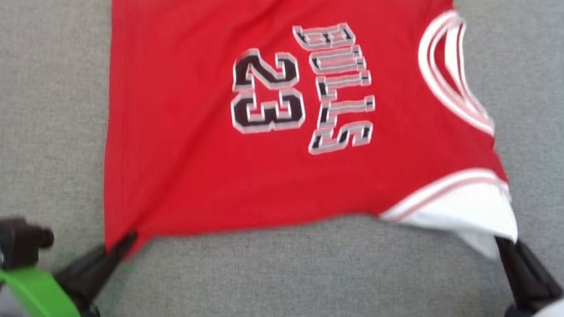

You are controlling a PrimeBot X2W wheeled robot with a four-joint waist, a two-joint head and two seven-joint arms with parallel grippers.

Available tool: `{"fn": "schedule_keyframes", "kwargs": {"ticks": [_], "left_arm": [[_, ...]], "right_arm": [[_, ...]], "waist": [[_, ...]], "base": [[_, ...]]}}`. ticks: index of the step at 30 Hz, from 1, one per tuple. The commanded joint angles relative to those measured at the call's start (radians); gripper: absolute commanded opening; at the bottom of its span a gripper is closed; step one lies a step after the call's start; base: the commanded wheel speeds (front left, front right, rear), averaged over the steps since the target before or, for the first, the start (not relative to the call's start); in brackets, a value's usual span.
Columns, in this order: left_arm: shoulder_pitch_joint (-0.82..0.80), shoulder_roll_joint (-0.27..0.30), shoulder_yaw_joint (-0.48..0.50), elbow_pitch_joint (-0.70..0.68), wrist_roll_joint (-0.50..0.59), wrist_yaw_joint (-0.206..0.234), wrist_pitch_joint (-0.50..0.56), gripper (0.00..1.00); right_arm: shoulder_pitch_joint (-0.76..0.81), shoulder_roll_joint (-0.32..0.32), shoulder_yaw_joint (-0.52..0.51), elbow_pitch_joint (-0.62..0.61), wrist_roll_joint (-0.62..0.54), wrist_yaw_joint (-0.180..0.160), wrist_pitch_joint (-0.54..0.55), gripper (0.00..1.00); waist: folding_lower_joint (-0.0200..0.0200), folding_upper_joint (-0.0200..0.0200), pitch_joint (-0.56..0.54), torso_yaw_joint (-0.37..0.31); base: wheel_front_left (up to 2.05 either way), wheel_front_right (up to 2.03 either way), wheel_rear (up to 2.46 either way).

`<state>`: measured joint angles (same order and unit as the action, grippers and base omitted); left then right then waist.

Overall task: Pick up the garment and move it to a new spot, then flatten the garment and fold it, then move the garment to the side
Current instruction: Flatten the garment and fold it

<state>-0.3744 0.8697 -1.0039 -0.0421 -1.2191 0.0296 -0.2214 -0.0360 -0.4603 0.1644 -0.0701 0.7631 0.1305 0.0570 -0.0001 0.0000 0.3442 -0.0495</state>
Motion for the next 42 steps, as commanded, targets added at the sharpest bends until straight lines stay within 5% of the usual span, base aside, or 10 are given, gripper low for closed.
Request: {"fn": "schedule_keyframes", "kwargs": {"ticks": [1,7,12,18,23,33,40,41,42], "left_arm": [[0.025,0.006,0.001,-0.009,-0.009,0.013,-0.008,0.0],[0.229,-0.014,0.034,-0.166,-0.051,0.125,-0.041,0.0],[0.313,0.012,0.107,-0.278,-0.039,0.165,-0.044,0.0],[0.256,0.053,0.141,-0.326,-0.035,0.164,0.004,0.0],[0.124,0.078,0.165,-0.316,-0.074,0.149,0.156,0.0],[-0.087,0.023,0.18,-0.13,-0.137,0.123,0.365,0.0],[-0.156,-0.03,0.165,-0.035,-0.114,0.106,0.402,0.02],[-0.162,-0.037,0.167,-0.019,-0.111,0.107,0.396,0.25],[-0.167,-0.044,0.169,-0.002,-0.108,0.107,0.392,0.44]], "right_arm": [[0.025,-0.002,-0.007,-0.006,-0.003,0.0,0.003,0.0],[0.242,-0.008,-0.094,-0.082,0.043,0.0,0.035,0.0],[0.3,0.006,-0.18,-0.158,0.078,0.0,0.055,0.0],[0.139,0.031,-0.17,-0.134,0.083,0.0,0.14,0.0],[-0.088,0.057,-0.121,-0.012,0.038,0.0,0.251,0.0],[-0.398,0.101,-0.032,0.203,-0.05,0.0,0.323,0.0],[-0.478,0.111,0.002,0.295,-0.086,0.0,0.272,0.0],[-0.487,0.114,0.005,0.309,-0.09,0.0,0.257,0.28],[-0.494,0.117,0.009,0.319,-0.096,0.0,0.24,0.68]], "waist": [[0.0001,0.0,-0.075,-0.023],[0.0001,0.0,-0.096,-0.027],[0.0001,0.0,-0.081,-0.03],[0.0001,0.0,-0.044,-0.047],[0.0001,0.0,0.0,-0.04],[0.0001,0.0,0.068,-0.02],[0.0001,0.0,0.085,-0.015],[0.0001,0.0,0.086,-0.015],[0.0001,0.0,0.086,-0.014]], "base": [[0.0,0.0,0.0],[0.0,0.0,0.0],[0.0,0.0,0.0],[0.0,0.0,0.0],[0.0,0.0,0.0],[0.0,0.0,0.0],[0.0,0.0,0.0],[0.0,0.0,0.0],[0.0,0.0,0.0]]}}
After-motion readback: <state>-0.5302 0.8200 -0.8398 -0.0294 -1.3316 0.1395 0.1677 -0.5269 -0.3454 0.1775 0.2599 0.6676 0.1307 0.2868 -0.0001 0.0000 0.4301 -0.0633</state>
